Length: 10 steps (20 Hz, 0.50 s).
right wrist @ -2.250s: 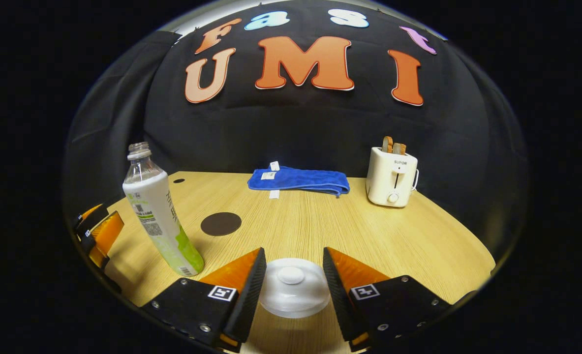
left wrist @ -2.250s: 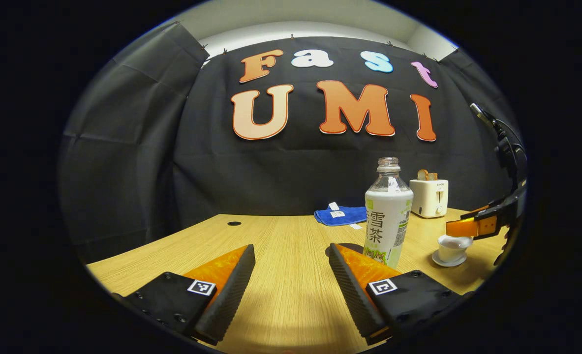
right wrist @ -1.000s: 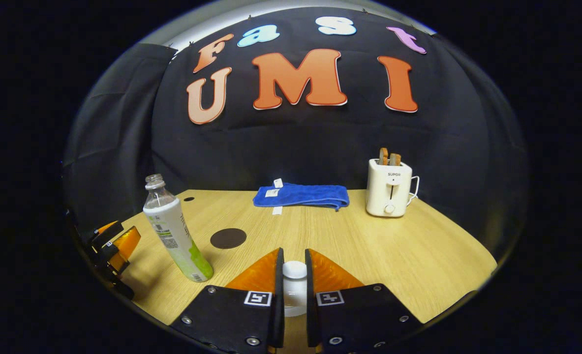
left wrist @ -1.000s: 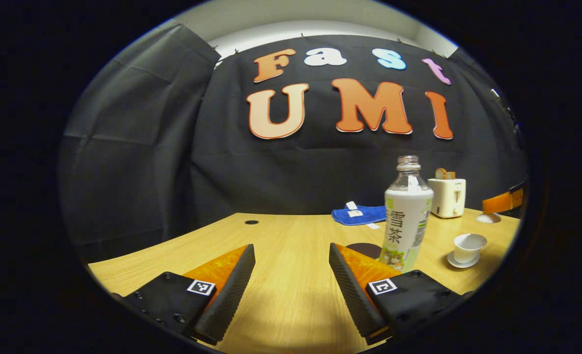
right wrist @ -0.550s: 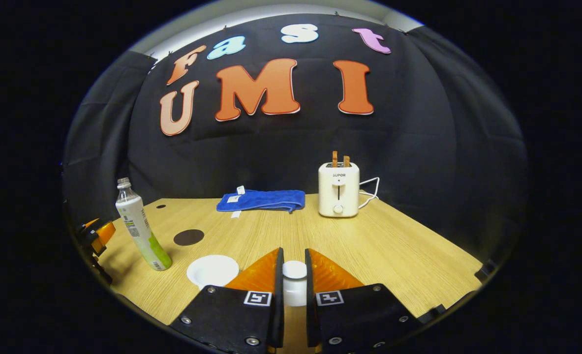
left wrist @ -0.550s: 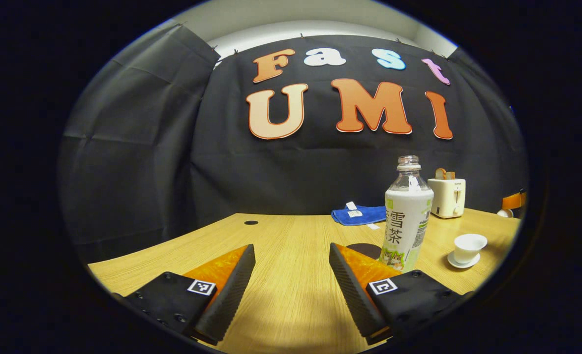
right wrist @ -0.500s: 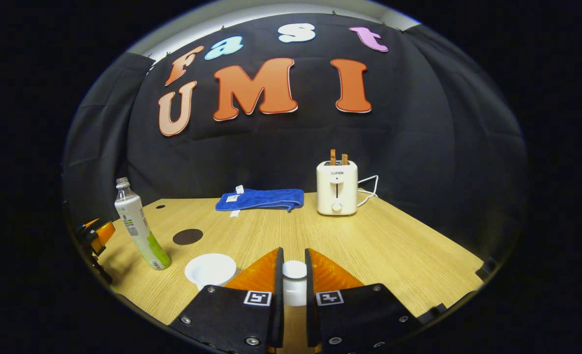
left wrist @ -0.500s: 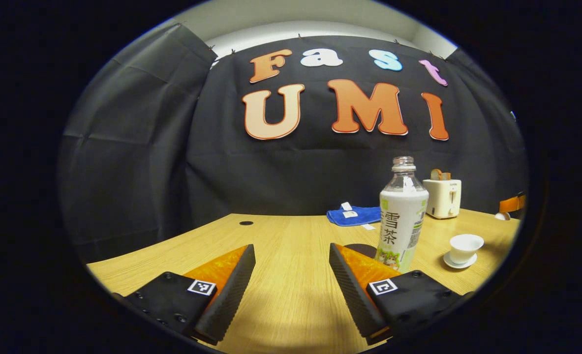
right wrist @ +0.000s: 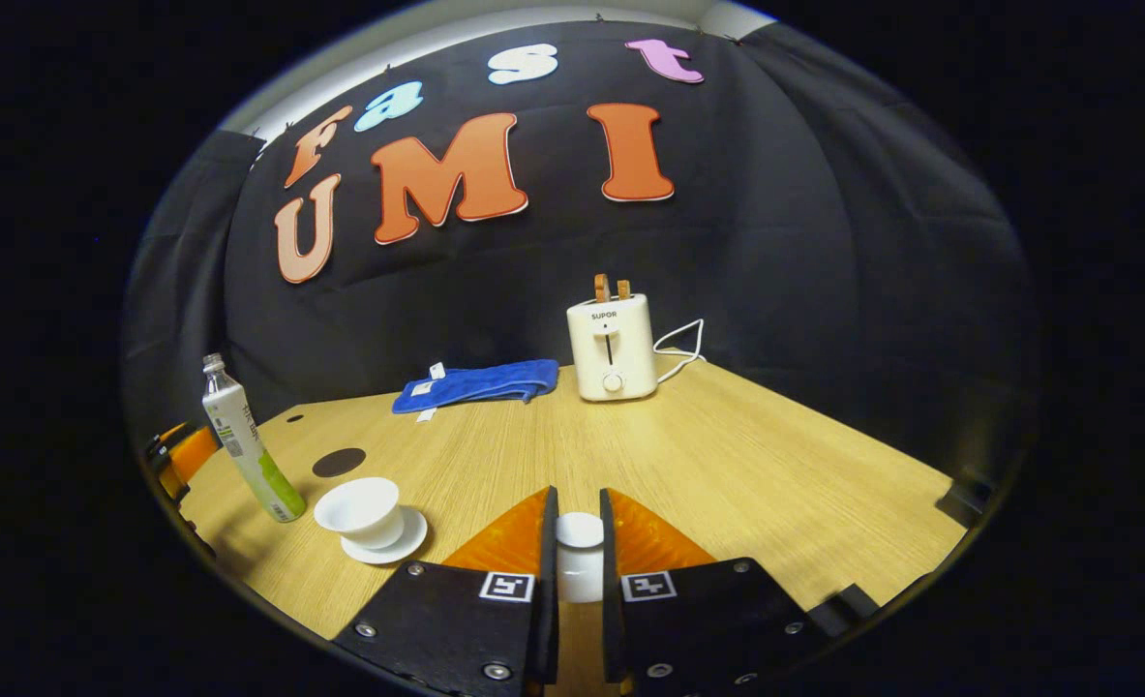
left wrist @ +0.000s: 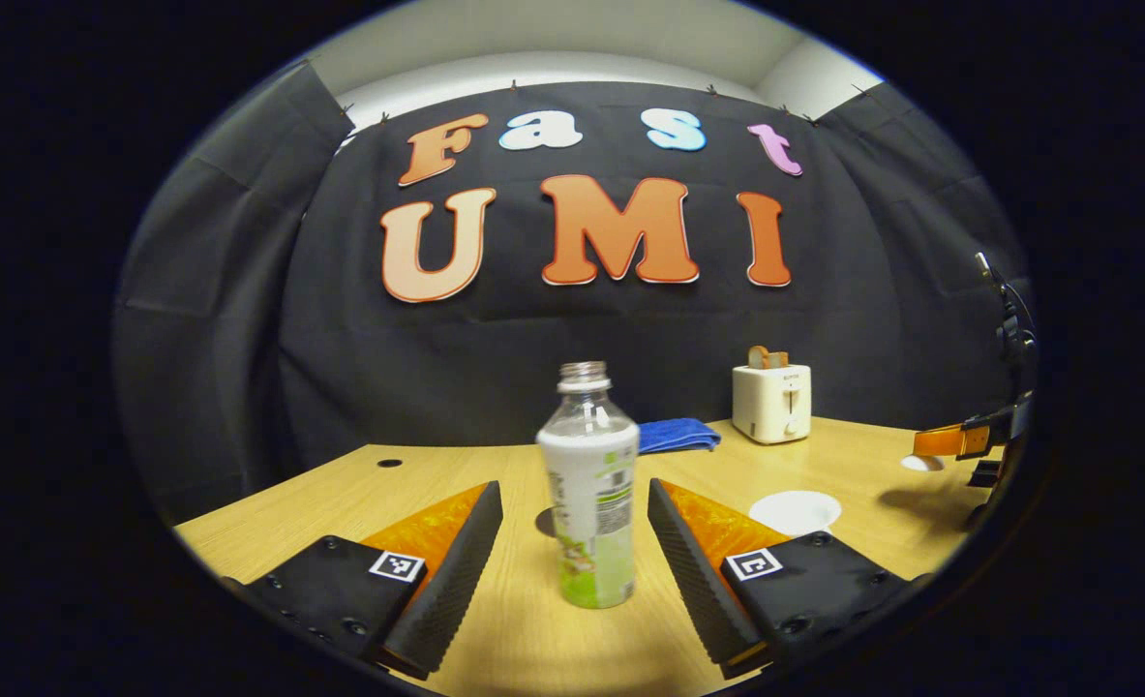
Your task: Open the teacup lid with one hand, grasp the water bottle and pour water into the teacup with the other hand; after pouring, place the water bottle on the coaster and then close the teacup lid.
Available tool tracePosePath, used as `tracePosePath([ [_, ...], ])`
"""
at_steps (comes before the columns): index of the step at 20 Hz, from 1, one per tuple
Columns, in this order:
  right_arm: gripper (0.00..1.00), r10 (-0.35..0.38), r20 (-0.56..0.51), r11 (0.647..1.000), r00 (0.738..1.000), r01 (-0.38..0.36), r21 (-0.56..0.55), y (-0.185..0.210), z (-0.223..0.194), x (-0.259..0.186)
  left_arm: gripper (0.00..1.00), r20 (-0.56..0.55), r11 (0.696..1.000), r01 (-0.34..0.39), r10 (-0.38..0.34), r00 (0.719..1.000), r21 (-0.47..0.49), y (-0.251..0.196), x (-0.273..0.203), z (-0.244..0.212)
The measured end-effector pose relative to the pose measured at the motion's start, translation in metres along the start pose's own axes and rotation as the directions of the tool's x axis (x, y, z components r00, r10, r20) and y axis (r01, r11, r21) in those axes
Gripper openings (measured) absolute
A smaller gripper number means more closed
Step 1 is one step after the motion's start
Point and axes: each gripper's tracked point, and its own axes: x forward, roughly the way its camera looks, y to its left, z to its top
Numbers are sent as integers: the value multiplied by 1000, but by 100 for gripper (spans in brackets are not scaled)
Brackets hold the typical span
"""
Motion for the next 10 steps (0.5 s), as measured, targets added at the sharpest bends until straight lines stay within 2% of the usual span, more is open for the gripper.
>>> tracePosePath([
  [3, 18, 6, 8, 1000, 1000, -6, 18, -3, 0, -2, 100, -20, 1000, 10, -10, 1000, 9, -15, 8, -5],
  [6, 18, 24, 11, 1000, 1000, -24, 14, 1, 0, -5, 96, -50, 998, -54, 53, 997, -32, 0, 16, -14],
  [7, 18, 24, 14, 1000, 1000, -24, 7, 0, 1, -5, 100, -56, 996, -60, 56, 997, -59, 2, 19, -15],
  [10, 18, 30, 16, 1000, 999, -31, 6, 3, 1, -6, 96, -74, 996, -65, 60, 995, -67, 7, 34, -17],
])
